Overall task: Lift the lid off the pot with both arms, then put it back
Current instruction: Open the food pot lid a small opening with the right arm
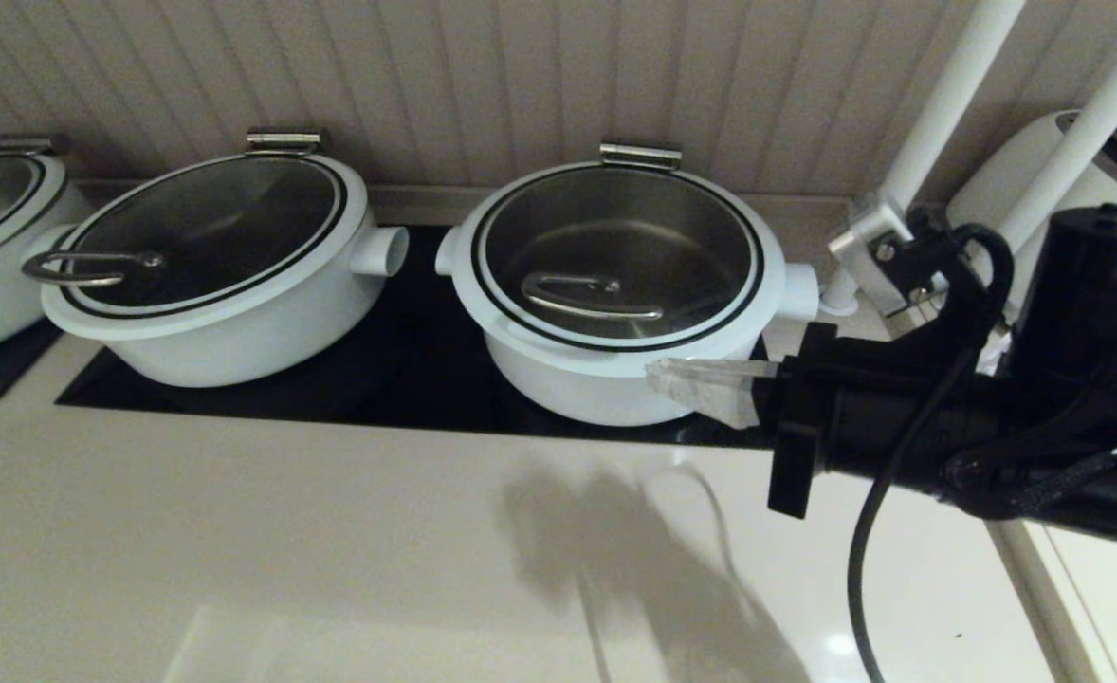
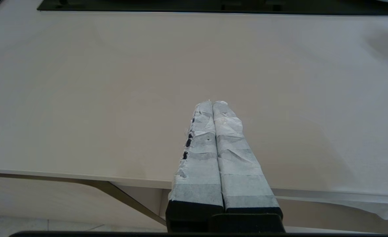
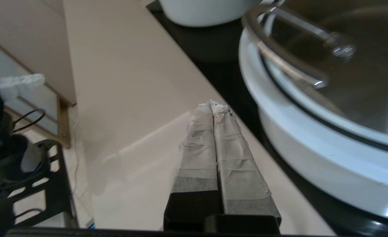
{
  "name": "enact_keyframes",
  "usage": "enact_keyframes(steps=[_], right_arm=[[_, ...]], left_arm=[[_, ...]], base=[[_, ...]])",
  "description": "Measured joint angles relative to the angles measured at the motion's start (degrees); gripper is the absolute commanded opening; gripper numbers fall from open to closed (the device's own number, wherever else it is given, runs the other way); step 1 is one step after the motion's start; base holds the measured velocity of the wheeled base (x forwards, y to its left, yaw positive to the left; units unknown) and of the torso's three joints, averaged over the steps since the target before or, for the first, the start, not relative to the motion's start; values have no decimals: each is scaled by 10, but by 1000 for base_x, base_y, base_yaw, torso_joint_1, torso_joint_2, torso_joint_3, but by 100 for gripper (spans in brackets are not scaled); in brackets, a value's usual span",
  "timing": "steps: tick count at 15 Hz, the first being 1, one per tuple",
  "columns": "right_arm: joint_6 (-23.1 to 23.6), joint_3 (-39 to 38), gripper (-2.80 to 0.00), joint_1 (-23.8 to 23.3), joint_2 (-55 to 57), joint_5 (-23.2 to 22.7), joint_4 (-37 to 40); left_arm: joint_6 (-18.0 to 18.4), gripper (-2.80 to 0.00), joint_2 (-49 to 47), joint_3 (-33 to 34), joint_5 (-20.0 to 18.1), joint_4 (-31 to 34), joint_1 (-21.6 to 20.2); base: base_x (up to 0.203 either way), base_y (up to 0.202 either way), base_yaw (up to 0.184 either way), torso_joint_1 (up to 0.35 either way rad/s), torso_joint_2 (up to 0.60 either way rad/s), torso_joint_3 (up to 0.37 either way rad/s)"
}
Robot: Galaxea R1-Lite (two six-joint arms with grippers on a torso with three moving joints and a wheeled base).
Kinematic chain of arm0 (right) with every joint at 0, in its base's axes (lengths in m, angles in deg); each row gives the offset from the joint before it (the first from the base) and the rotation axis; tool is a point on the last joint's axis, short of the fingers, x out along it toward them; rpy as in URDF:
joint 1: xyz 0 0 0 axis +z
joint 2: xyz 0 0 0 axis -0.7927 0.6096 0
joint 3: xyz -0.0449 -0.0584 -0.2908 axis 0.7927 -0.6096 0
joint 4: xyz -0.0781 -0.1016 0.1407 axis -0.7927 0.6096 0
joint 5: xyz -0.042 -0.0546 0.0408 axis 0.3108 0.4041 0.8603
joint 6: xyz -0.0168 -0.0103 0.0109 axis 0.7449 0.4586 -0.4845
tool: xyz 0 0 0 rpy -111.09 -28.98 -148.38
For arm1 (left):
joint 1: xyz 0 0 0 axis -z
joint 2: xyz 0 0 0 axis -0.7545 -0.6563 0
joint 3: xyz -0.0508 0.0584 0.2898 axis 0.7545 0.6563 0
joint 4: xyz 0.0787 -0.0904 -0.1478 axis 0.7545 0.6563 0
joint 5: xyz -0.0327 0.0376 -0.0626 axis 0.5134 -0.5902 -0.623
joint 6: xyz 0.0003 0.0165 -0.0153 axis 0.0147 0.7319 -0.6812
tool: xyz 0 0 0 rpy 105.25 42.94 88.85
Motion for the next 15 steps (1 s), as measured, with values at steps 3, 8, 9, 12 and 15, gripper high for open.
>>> enact_keyframes(steps=[3,8,9,12,15], right_arm=[[0,-12,-280,6,2,-1,0],[1,-10,-280,7,21,8,0],[1,-7,-280,7,26,14,0],[1,15,-280,6,44,28,0],[1,46,-280,7,65,53,-1]], left_arm=[[0,-280,0,0,0,0,0],[0,-280,0,0,0,0,0],[0,-280,0,0,0,0,0],[0,-280,0,0,0,0,0],[0,-280,0,0,0,0,0]], base=[[0,0,0,0,0,0],[0,0,0,0,0,0],[0,0,0,0,0,0],[0,0,0,0,0,0],[0,0,0,0,0,0]])
